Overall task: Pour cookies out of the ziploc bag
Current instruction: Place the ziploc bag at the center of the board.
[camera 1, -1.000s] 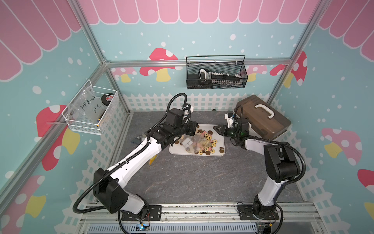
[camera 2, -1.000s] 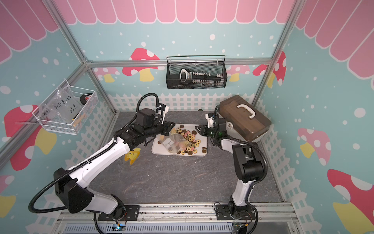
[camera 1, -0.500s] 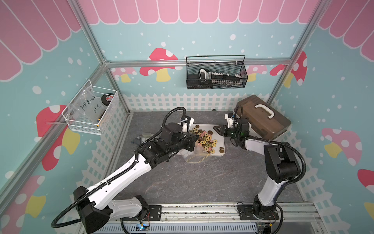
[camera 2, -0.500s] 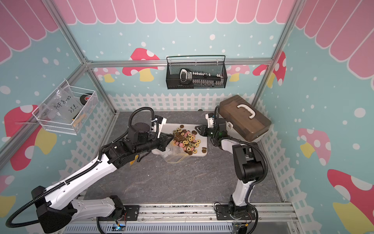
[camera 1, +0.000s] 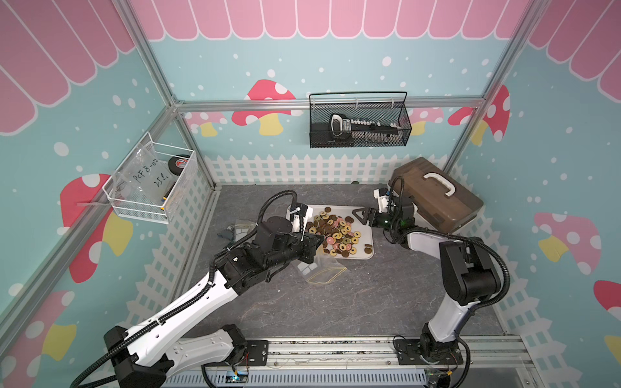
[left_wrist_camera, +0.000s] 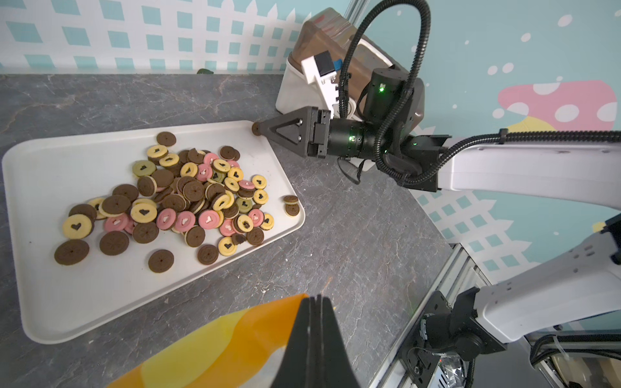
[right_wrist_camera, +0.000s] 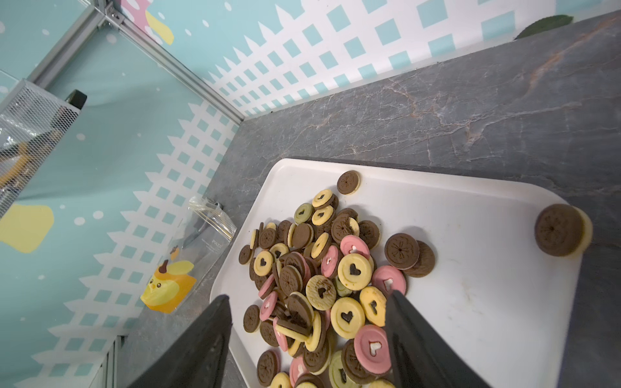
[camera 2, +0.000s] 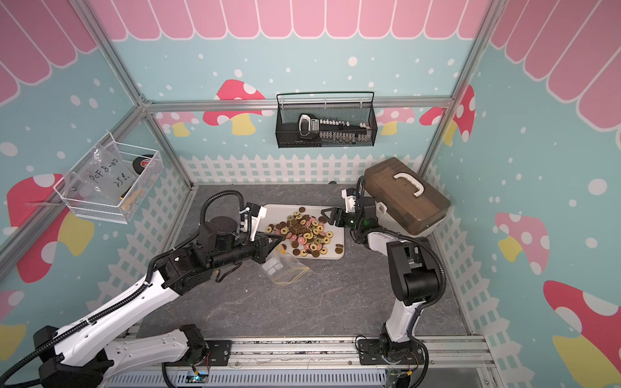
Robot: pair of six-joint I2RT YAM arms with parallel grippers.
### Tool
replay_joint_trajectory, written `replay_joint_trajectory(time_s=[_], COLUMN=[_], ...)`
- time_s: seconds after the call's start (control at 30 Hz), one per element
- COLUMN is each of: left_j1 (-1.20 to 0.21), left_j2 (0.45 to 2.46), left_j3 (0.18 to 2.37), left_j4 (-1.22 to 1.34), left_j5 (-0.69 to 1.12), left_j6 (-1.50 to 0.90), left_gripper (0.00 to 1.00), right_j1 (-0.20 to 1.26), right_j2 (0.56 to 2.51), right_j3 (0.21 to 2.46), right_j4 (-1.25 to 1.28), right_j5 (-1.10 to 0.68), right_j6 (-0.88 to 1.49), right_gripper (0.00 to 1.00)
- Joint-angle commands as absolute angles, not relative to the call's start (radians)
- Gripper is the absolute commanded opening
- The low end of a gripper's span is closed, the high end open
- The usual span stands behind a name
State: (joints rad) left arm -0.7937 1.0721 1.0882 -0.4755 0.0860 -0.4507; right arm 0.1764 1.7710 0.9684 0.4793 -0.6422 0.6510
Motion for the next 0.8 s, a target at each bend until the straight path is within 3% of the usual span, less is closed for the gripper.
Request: replay_joint_trajectory(time_s=[0.0, 0.5, 0.63, 0.77], left_j1=[-0.804, -0.867, -0.849, -0.78], left_j2=[1.057, 1.044, 1.102, 1.168], left_j3=[1.057, 0.925, 0.891, 0.836], left_j4=[-0.502, -0.463, -0.45, -0.376], left_j5=[0.115, 0.078, -0.014, 0.032], left_j6=[-0.505, -0.571, -0.564, -0.589], left_gripper=[0.0, 0.0, 0.0, 0.0], right_j1=[0.173, 0.172, 0.172, 0.172], right_j2=[1.724, 1.718, 1.718, 1.722], right_j3=[0.949, 0.945, 0.946, 0.948], right_j4=[0.505, 0.506, 0.505, 0.505], right_j5=[-0.619, -0.621, -0.623, -0.629], right_j6=[0.631, 0.624, 0.625, 0.626], right_gripper=[0.76, 0.76, 0.76, 0.76])
